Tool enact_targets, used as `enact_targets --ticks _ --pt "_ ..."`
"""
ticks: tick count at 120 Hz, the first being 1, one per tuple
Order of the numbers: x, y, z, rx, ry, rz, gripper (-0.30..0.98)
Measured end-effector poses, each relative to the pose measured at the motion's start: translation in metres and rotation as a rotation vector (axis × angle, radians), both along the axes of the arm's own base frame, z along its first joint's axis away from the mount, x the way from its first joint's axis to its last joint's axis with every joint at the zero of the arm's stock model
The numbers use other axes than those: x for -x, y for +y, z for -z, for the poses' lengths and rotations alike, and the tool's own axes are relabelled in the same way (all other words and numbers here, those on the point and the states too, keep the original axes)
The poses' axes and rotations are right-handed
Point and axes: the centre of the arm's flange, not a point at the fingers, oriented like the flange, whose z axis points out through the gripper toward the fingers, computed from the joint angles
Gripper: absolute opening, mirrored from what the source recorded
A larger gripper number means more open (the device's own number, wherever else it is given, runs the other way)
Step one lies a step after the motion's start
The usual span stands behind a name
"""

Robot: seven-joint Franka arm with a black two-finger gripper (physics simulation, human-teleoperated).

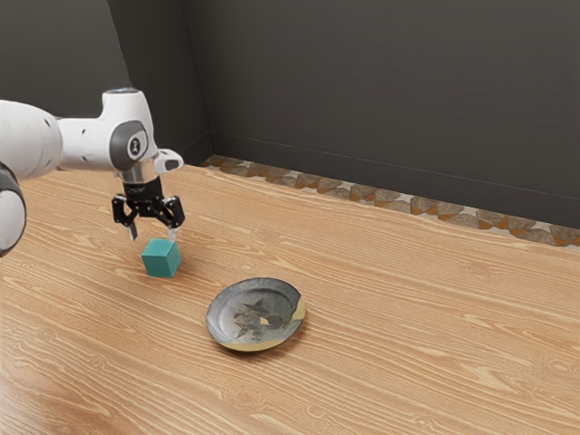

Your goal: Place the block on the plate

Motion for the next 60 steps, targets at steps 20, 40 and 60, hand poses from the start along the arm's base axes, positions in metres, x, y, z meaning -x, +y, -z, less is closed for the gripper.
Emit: enact_targets --ticks 20,40,60 --pt "0.0 0.011 0.014 -0.001 -0.003 -0.03 0.69" --pt "-0.005 0.009 0.031 0.005 -0.005 -0.035 0.69" --pt "-0.005 0.012 0.047 0.011 0.0 -0.045 0.69"
